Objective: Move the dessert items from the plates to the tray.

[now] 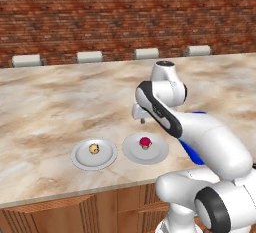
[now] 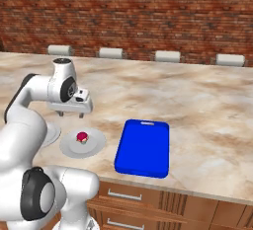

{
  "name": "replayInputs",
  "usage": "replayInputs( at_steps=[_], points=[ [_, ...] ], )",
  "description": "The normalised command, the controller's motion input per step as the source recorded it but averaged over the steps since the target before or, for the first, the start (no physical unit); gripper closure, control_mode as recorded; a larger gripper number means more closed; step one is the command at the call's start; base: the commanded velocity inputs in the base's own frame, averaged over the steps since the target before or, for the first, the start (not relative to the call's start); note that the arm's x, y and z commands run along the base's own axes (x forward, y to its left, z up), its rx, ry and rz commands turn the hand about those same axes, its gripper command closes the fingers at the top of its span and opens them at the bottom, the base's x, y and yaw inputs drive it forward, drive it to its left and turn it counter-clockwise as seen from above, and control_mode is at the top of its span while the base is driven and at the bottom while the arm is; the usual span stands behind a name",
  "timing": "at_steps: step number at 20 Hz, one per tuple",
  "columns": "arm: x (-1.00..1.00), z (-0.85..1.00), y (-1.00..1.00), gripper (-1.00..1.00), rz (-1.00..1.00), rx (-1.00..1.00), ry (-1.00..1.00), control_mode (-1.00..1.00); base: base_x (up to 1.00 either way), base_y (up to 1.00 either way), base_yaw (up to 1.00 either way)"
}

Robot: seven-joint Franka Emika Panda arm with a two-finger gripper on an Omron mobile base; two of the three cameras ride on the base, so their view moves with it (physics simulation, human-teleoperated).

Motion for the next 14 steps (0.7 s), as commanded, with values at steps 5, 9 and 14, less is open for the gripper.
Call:
replayInputs(
  at_steps=[5, 9, 14],
  points=[
    [0.03, -0.57, 0.0, -1.0, 0.0, -0.02, 0.01, -1.0, 0.0, 0.0, 0.0],
    [0.11, -0.57, 0.0, -1.0, 0.0, -0.02, 0.0, -1.0, 0.0, 0.0, 0.0],
    [0.21, -0.39, 0.0, -1.0, 0.0, -0.05, 0.0, -1.0, 0.0, 0.0, 0.0]
  ],
)
